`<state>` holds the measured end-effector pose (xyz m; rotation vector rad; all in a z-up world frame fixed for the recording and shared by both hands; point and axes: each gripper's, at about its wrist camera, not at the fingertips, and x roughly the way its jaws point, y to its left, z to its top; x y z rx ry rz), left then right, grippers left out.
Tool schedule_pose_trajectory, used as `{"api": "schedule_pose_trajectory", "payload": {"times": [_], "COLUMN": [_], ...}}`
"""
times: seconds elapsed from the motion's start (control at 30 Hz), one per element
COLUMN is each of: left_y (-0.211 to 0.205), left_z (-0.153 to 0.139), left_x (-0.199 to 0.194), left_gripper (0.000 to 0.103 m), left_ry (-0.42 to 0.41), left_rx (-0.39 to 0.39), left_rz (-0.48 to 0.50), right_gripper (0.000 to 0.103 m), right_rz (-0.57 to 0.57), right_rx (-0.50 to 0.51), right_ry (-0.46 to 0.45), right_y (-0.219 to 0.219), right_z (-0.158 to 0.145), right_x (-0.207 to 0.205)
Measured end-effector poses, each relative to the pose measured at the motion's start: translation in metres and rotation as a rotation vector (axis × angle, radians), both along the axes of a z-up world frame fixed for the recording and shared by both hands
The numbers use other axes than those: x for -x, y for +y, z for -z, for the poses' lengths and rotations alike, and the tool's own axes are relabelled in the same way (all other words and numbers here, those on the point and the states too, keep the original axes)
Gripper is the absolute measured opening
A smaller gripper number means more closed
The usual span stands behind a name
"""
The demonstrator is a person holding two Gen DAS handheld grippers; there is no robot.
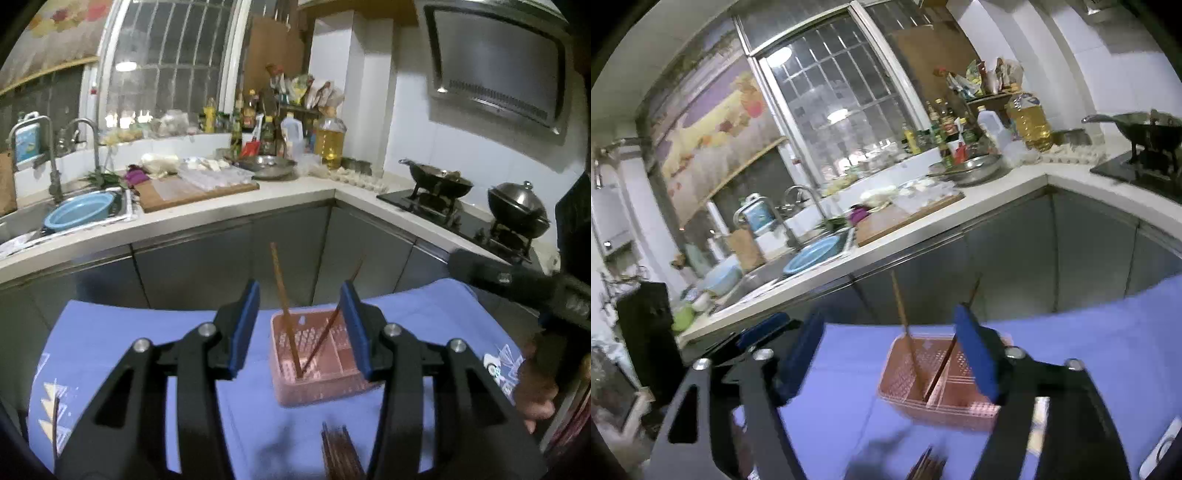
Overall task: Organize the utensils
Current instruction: 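Open the left gripper to drop its chopstick in the basket while the right gripper releases its own, then grasp another chopstick from the pile with each gripper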
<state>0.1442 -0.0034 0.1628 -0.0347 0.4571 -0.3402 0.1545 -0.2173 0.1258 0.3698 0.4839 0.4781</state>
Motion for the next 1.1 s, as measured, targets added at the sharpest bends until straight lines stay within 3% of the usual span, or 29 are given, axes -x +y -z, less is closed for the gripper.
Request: {"api": "schedule_pose_trajectory", "payload": {"times": [0.07, 0.17, 0.23, 0.3, 0.37, 0.43, 0.7, 1.1], "left_y": [0.010, 0.020, 0.023, 0.022, 0.013, 0.006, -0.025, -0.025], "left_z": [0.016, 0.061, 0.095, 0.134, 0.161, 0.178, 0.215, 0.223], "left_x": [0.026, 0.057, 0.070, 0.086, 0.096, 0.105, 0.122, 0.119], "left_gripper": [0.044, 0.044, 0.044, 0.042, 0.038, 0.035, 0.034, 0.031], "left_ry": [0.013, 0.096, 0.173, 0.270, 0.355, 0.397, 0.453, 0.472], "left_rx": [0.010, -0.004, -0.019, -0.032, -0.023, -0.028, -0.141, -0.156], "left_rz": [0.015, 0.039, 0.064, 0.099, 0.148, 0.186, 0.214, 0.162], "right_gripper": [0.097, 0.097, 0.080, 0.047, 0.033, 0.028, 0.023, 0.023], "right_rz": [-0.045, -0.096, -0.057, -0.062, -0.082, -0.077, -0.062, -0.046], "right_rx": [-0.007, 0.076, 0.190, 0.278, 0.289, 0.305, 0.379, 0.418], "right_ry": [0.031, 0.165, 0.237, 0.324, 0.393, 0.425, 0.438, 0.430], "right_y": [-0.002, 0.004, 0.015, 0.030, 0.040, 0.050, 0.068, 0.069], "right_z": [0.016, 0.068, 0.115, 0.155, 0.185, 0.205, 0.225, 0.226], "right_x": [0.026, 0.060, 0.087, 0.102, 0.112, 0.123, 0.129, 0.131]}}
